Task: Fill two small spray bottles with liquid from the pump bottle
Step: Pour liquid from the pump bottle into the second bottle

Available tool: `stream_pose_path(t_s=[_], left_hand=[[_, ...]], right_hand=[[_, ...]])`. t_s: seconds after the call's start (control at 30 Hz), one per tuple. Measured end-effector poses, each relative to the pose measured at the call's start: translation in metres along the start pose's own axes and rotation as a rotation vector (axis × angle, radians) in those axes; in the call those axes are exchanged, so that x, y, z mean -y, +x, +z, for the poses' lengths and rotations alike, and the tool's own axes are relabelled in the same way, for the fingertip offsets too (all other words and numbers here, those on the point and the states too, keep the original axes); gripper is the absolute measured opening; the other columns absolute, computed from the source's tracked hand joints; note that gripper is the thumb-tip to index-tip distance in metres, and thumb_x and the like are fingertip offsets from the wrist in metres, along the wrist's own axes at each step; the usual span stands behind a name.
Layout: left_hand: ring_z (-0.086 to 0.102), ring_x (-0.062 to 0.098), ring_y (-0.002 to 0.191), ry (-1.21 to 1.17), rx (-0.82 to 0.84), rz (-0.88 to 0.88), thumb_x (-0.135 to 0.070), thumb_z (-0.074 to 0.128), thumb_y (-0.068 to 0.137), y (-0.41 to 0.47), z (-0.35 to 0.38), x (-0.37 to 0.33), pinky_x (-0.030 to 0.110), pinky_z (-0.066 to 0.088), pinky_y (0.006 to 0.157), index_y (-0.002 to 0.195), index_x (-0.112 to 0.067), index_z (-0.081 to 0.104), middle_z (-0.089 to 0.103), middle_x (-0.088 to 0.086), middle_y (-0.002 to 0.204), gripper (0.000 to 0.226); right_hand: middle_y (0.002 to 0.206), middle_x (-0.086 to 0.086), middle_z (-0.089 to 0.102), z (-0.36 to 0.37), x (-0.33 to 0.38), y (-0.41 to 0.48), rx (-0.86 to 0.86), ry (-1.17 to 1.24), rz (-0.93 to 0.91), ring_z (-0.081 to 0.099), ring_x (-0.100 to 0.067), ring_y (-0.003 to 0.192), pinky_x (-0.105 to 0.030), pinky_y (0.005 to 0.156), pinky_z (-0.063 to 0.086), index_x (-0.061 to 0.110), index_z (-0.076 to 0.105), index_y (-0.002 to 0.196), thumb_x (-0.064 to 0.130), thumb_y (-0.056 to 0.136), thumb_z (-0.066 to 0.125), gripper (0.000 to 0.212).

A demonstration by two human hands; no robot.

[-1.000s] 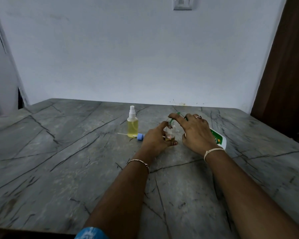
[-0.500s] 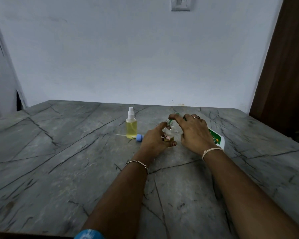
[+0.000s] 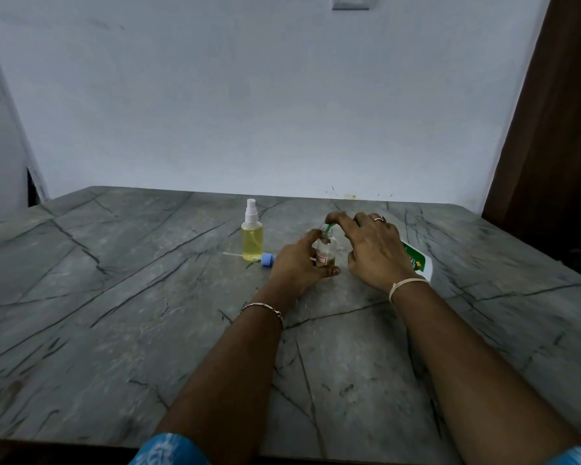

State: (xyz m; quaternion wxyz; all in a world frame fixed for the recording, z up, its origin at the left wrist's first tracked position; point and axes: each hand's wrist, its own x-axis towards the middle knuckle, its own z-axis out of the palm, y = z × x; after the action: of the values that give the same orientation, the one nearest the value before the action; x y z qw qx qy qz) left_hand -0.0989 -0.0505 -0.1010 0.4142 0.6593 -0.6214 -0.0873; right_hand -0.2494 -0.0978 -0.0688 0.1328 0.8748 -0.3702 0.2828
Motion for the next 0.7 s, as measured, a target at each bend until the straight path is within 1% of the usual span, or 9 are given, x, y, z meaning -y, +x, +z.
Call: stream_pose_path(t_s=[0.1,0.3,0.37,0.47,0.53,0.6,0.63,0.67,0.7], left_hand=[[0.064,0.018,0.093,0.002,0.002,0.002,-0.036,0.08,0.071,0.0,0.0,0.0,0.032,0.052,0.084,0.128,-0.03,0.045,0.068,0.004,0.108,0.068],[0.063,0.015,0.093,0.005,0.002,0.006,-0.036,0.08,0.071,0.001,0.001,0.001,0.029,0.05,0.083,0.133,-0.032,0.043,0.067,0.003,0.11,0.072],[0.063,0.014,0.091,0.002,-0.001,0.006,-0.037,0.08,0.07,0.001,0.001,0.001,0.028,0.05,0.083,0.131,-0.032,0.044,0.068,0.002,0.109,0.071],[0.06,0.01,0.084,-0.019,-0.015,0.01,-0.038,0.081,0.07,0.001,0.001,0.002,0.025,0.048,0.078,0.124,-0.03,0.048,0.068,-0.001,0.102,0.064],[0.059,0.009,0.083,-0.014,-0.025,0.012,-0.038,0.081,0.069,0.001,0.001,0.001,0.024,0.047,0.076,0.121,-0.03,0.049,0.067,-0.003,0.097,0.061],[0.059,0.01,0.083,-0.018,-0.029,0.02,-0.037,0.08,0.07,0.0,0.001,0.001,0.024,0.048,0.077,0.122,-0.028,0.049,0.067,-0.002,0.098,0.061],[0.061,0.011,0.084,-0.026,-0.028,0.022,-0.035,0.08,0.07,0.0,0.001,0.0,0.026,0.05,0.078,0.123,-0.028,0.05,0.068,-0.001,0.099,0.061],[0.063,0.012,0.085,-0.035,-0.026,0.022,-0.035,0.08,0.07,0.0,0.0,0.0,0.028,0.052,0.08,0.122,-0.027,0.05,0.068,-0.001,0.098,0.061],[0.064,0.014,0.086,-0.042,-0.023,0.019,-0.034,0.08,0.07,0.0,0.0,-0.001,0.031,0.053,0.081,0.122,-0.027,0.051,0.067,-0.001,0.096,0.06]], right_hand=[[0.111,-0.007,0.057,-0.001,-0.002,0.0,0.016,0.005,0.003,0.051,-0.029,0.109,-0.045,0.092,0.043,0.036,0.031,0.137,0.011,0.077,0.063,0.072],[0.109,-0.007,0.057,-0.002,0.002,0.003,-0.005,0.041,0.014,0.051,-0.03,0.106,-0.043,0.089,0.042,0.03,0.038,0.129,0.01,0.076,0.061,0.061],[0.109,-0.006,0.057,-0.001,0.003,0.003,-0.007,0.037,0.01,0.051,-0.029,0.108,-0.043,0.089,0.042,0.032,0.037,0.131,0.011,0.076,0.062,0.064],[0.11,-0.005,0.059,-0.002,-0.001,0.0,0.016,0.061,-0.011,0.051,-0.029,0.11,-0.044,0.093,0.042,0.038,0.031,0.137,0.012,0.077,0.063,0.072],[0.109,-0.003,0.061,-0.006,-0.005,-0.002,0.049,0.095,-0.025,0.051,-0.028,0.113,-0.046,0.1,0.037,0.044,0.024,0.141,0.019,0.077,0.064,0.079],[0.111,0.0,0.061,-0.011,-0.008,-0.002,0.095,0.108,-0.024,0.047,-0.026,0.12,-0.056,0.11,0.026,0.051,0.016,0.144,0.031,0.076,0.066,0.086],[0.112,0.001,0.06,-0.013,-0.008,-0.002,0.116,0.114,-0.023,0.044,-0.024,0.123,-0.061,0.111,0.021,0.054,0.011,0.144,0.038,0.075,0.067,0.09],[0.112,0.003,0.059,-0.015,-0.009,-0.002,0.133,0.129,-0.027,0.043,-0.023,0.124,-0.065,0.11,0.021,0.057,0.007,0.144,0.043,0.072,0.067,0.094],[0.111,0.003,0.058,-0.017,-0.009,-0.002,0.149,0.153,-0.037,0.043,-0.024,0.122,-0.065,0.108,0.025,0.059,0.003,0.143,0.045,0.07,0.068,0.099]])
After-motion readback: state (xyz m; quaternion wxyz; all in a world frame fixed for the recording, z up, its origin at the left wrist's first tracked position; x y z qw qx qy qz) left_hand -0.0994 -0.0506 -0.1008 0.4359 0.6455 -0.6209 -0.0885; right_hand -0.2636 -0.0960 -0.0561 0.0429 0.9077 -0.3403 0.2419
